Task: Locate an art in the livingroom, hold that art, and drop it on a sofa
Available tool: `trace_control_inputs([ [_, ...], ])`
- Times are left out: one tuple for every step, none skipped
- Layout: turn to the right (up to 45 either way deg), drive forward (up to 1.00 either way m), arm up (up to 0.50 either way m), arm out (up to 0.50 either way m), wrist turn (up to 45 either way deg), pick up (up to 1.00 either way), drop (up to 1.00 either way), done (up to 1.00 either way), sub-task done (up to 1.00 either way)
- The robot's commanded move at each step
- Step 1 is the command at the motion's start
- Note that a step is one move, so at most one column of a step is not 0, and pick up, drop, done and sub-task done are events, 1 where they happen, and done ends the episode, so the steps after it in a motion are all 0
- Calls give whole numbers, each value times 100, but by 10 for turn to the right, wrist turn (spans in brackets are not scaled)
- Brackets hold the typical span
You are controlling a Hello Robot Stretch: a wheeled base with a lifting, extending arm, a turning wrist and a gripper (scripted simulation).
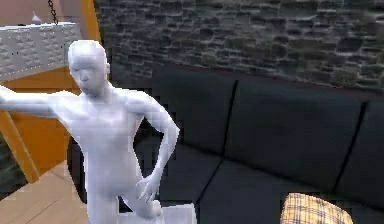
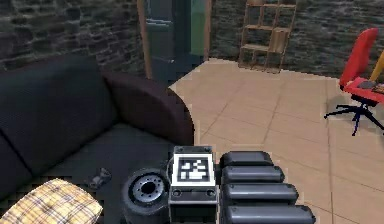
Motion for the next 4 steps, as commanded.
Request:
trace_control_inputs([
  [-210,0,0,0,0,0,0,0,0],
  [90,0,0,0,0,0,0,0,0],
  [-120,0,0,0,0,0,0,0,0],
  [120,0,0,0,0,0,0,0,0],
])
